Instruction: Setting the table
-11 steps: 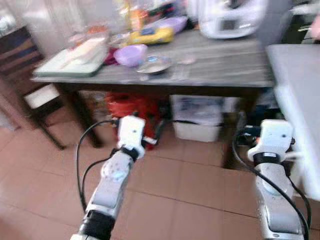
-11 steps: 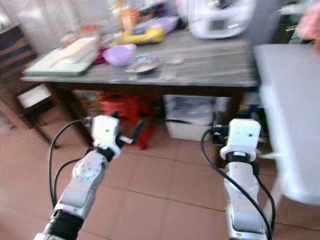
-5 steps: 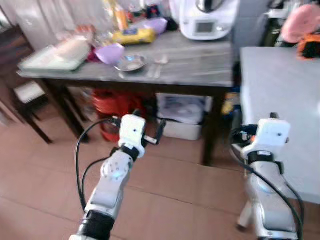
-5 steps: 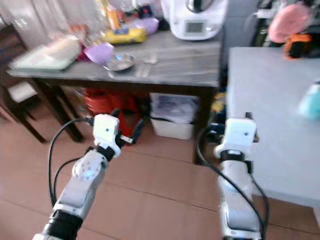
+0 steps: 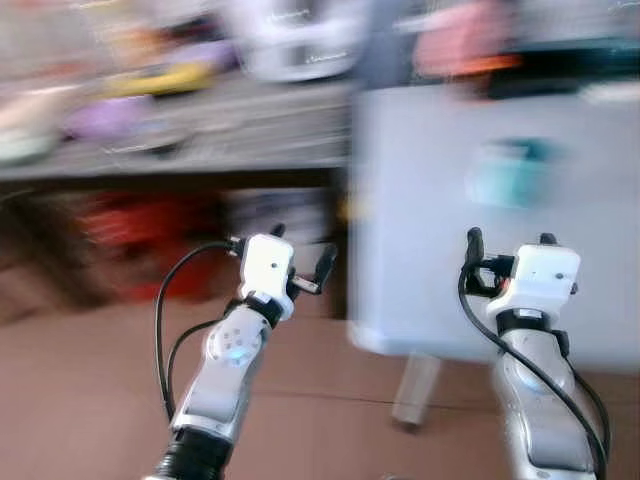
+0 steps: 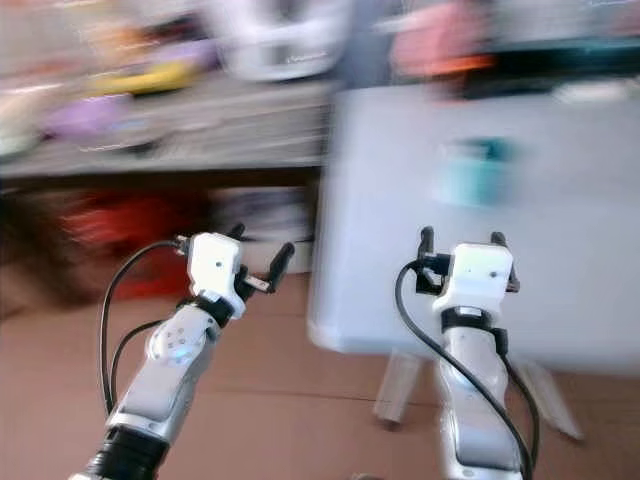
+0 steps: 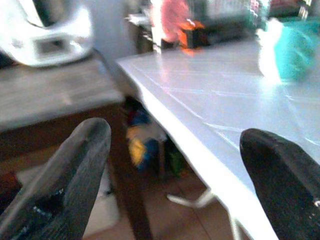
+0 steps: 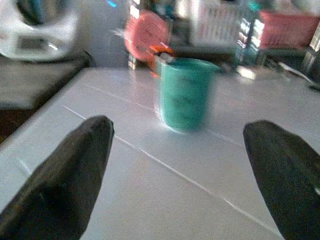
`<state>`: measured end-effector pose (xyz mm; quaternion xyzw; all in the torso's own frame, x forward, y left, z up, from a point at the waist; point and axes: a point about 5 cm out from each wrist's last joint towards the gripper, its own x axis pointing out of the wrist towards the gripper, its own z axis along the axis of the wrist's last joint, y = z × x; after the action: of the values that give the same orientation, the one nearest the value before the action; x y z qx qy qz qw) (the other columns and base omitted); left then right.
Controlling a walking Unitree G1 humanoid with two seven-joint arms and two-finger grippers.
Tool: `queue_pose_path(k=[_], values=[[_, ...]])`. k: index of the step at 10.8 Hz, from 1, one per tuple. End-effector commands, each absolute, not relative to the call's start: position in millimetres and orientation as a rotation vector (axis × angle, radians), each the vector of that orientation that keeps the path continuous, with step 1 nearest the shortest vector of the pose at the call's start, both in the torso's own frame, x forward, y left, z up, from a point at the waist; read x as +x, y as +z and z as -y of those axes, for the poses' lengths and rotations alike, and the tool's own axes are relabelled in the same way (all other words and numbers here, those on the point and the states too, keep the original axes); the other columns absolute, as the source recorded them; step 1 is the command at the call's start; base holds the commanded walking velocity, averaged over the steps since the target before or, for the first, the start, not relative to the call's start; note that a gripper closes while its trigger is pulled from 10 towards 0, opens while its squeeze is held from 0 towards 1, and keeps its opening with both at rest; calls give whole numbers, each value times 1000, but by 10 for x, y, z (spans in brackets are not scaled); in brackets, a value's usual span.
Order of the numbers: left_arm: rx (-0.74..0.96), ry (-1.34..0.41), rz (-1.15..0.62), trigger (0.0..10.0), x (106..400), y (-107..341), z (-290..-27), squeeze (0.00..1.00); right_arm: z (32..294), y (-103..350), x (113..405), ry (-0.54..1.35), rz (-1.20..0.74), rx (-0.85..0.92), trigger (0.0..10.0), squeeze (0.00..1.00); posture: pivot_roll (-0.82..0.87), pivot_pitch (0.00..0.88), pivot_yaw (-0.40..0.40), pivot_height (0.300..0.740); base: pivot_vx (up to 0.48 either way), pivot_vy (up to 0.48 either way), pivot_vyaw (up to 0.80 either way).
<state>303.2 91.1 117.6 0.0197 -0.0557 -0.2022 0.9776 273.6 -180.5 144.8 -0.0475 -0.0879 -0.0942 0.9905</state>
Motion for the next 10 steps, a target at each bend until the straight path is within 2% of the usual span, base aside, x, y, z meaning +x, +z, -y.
queue_pose_path(k=[1,2,7,10], values=[[46,-396,123,10000,3049,1218,-940,0,1768,1492,2740,-175,192,-91,10000,0,-142,77,135,740,0,-349,-738],[47,-397,123,10000,3044,1219,-928,0,1762,1492,2741,-172,191,-93,10000,0,-140,77,137,740,0,-319,0],[57,-408,128,10000,3048,1239,-904,0,1730,1494,2759,-166,194,-92,10000,0,-134,77,143,740,0,0,0],[60,-424,128,10000,3056,1245,-883,0,1715,1474,2757,-167,192,-89,10000,0,-137,77,151,740,0,-348,0]])
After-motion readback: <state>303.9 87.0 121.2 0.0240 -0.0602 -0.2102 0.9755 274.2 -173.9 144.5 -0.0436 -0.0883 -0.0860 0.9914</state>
